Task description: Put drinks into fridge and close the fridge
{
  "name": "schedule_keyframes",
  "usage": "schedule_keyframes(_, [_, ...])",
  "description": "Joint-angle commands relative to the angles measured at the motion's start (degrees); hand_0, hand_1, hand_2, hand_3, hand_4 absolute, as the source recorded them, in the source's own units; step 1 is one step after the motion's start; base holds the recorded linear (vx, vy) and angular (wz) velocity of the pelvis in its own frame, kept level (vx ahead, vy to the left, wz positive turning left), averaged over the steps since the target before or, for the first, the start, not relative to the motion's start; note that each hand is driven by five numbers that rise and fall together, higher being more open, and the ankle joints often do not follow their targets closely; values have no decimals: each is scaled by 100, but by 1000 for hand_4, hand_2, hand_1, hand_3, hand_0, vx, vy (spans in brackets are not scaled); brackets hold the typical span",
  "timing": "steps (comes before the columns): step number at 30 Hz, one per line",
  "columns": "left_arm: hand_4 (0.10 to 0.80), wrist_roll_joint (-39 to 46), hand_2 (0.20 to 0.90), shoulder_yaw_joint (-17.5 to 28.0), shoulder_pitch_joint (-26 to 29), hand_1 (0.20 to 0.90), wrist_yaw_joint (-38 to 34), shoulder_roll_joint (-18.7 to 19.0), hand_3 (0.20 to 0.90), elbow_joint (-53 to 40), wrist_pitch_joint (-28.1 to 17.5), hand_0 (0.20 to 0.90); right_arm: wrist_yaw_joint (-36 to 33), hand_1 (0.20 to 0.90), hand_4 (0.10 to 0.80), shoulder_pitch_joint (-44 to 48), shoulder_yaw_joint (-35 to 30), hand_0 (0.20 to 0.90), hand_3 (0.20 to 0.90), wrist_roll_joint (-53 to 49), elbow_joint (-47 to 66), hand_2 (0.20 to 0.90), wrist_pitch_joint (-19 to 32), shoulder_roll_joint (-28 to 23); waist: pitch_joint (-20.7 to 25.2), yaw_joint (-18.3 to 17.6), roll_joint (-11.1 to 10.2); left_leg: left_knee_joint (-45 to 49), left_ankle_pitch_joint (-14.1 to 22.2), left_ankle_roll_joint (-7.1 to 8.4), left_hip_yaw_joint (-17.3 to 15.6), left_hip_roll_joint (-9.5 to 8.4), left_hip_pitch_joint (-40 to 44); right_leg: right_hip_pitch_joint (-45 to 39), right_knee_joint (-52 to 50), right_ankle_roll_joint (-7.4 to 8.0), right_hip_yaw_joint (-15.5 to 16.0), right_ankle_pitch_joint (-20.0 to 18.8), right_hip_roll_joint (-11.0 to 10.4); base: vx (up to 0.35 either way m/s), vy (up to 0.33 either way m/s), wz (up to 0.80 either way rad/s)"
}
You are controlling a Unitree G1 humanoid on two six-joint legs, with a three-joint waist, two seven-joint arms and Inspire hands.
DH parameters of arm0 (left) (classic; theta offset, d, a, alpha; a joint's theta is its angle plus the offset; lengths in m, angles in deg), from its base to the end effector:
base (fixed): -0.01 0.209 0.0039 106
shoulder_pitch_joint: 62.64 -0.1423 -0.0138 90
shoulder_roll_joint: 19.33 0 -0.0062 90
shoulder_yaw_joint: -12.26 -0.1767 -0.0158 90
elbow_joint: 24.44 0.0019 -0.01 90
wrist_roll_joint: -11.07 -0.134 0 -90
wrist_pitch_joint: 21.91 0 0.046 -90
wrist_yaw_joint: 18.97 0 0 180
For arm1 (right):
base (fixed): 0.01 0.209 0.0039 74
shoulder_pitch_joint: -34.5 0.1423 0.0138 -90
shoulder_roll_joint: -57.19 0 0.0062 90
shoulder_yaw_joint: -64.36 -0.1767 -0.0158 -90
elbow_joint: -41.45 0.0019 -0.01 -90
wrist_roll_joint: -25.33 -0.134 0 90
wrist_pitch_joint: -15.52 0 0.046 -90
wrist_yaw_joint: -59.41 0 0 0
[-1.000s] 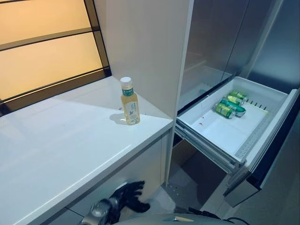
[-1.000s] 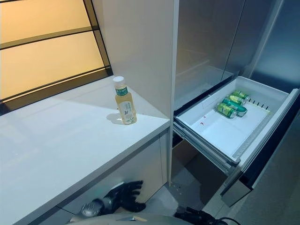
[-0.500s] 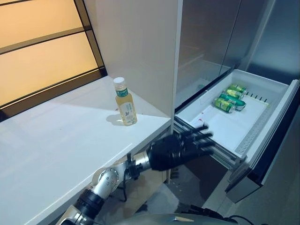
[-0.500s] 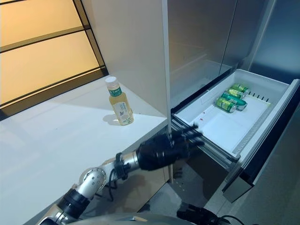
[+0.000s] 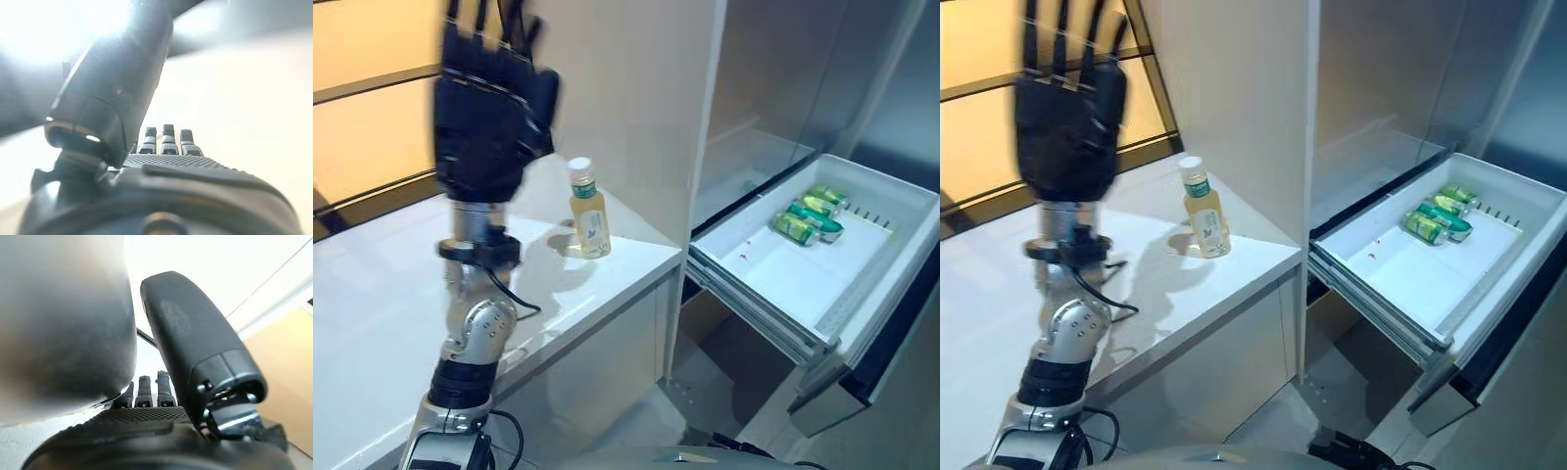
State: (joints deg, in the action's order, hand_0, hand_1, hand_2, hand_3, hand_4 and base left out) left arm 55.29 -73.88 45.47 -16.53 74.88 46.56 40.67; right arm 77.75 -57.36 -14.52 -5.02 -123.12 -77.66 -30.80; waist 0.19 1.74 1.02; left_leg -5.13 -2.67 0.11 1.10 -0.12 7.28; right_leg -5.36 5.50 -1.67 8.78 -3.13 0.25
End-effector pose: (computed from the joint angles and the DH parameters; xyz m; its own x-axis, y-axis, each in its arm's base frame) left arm 0.2121 0.1960 0.1984 0.4631 0.0491 0.8850 0.3774 0.8925 -0.2470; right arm 0.0431 -0.2233 -0.1101 0.2689 0.1355 -0.9536 0.2444 0.9481 0.2036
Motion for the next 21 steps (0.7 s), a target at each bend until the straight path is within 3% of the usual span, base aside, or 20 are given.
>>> schedule_keyframes(1, [800, -1445, 900, -123, 1010, 900, -741, 457, 900, -344, 51, 900, 77, 900, 800, 87, 227, 900, 900, -108, -364, 900, -49, 426, 340, -3, -139, 13, 267, -132, -28, -235, -149, -178, -50, 356, -90, 169, -198, 5, 17, 15])
schedule_keyframes(5, [800, -1534, 900, -243, 1251, 900, -1193, 644, 900, -94, 863, 900, 34, 900, 800, 97, 236, 900, 900, -46, -369, 900, -57, 451, 348, -7, -122, 13, 251, -129, -26, -236, -178, -148, -50, 364, -44, 159, -196, -9, 4, 14])
schedule_keyframes(7, [800, -1507, 900, -304, 1296, 900, -1327, 737, 900, 129, 1043, 900, 33, 900, 800, 97, 260, 900, 900, 17, -343, 900, -65, 439, 342, -38, -115, 13, 252, -133, -41, -238, -180, -140, -50, 360, -78, 155, -184, 0, 0, 0])
schedule_keyframes(12, [800, -523, 900, -405, 1272, 900, -1055, 826, 900, 713, 1288, 900, 89, 900, 800, 118, 291, 900, 900, 160, -289, 900, -127, 348, 355, -124, -92, 13, 259, -126, -118, -229, -166, -136, -50, 362, -203, 156, -158, -4, 21, -4])
schedule_keyframes(21, [800, -515, 900, -462, 1343, 900, -996, 1036, 900, 1966, 1385, 900, 192, 900, 800, 171, 258, 900, 900, 341, -250, 900, -317, 171, 375, -230, -55, 13, 257, -107, -269, -194, -109, -152, -52, 375, -293, 137, -152, 19, 21, -9])
